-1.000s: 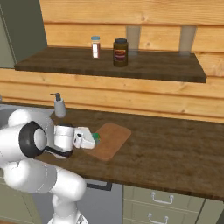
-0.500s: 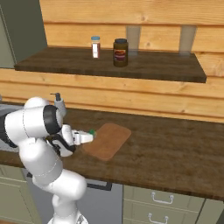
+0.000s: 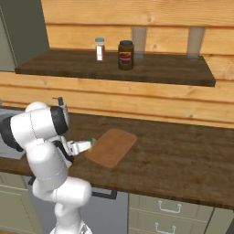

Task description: Pick up the sponge from the counter and clean the cutting board by briefly scrubbing or pressing down on the cutting board. Once finished, release the sponge.

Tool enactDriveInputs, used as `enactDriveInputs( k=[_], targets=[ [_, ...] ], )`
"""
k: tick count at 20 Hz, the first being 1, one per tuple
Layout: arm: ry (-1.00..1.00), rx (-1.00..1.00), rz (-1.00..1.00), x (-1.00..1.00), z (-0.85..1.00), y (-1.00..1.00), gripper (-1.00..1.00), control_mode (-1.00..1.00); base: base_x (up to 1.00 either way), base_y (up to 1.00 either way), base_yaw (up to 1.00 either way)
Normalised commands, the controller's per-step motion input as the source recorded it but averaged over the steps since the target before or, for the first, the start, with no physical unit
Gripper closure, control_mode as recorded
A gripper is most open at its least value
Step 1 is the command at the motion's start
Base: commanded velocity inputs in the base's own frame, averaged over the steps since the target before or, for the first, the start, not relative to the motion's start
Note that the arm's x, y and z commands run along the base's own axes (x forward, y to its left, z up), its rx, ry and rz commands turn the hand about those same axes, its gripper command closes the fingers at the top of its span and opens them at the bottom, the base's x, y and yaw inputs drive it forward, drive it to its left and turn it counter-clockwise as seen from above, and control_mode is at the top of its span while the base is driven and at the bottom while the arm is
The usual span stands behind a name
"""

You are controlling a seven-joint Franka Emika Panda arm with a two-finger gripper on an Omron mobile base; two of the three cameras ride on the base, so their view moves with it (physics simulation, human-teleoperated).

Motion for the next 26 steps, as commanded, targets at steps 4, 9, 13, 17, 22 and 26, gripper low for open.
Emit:
enactDriveInputs(
  k=[4,9,13,17,22,26],
  targets=[
    [0.44,0.58,0.33,-0.81,-0.36,-0.32,-1.00,-1.00,0.00,0.00,0.00],
    [0.51,0.71,0.18,-0.14,0.36,-0.76,-1.00,-1.00,0.00,0.00,0.00],
    [0.17,0.77,0.06,0.00,0.77,-1.00,-1.00,-1.00,0.00,0.00,0.00],
    [-0.30,0.80,0.11,0.00,0.31,-1.00,-1.00,-1.00,0.00,0.00,0.00],
    [-0.57,0.75,0.14,-0.27,0.32,-0.79,-1.00,-1.00,0.00,0.00,0.00],
    [-0.30,0.57,0.14,-0.74,1.00,-0.45,-1.00,-1.00,0.00,0.00,0.00]
  ],
)
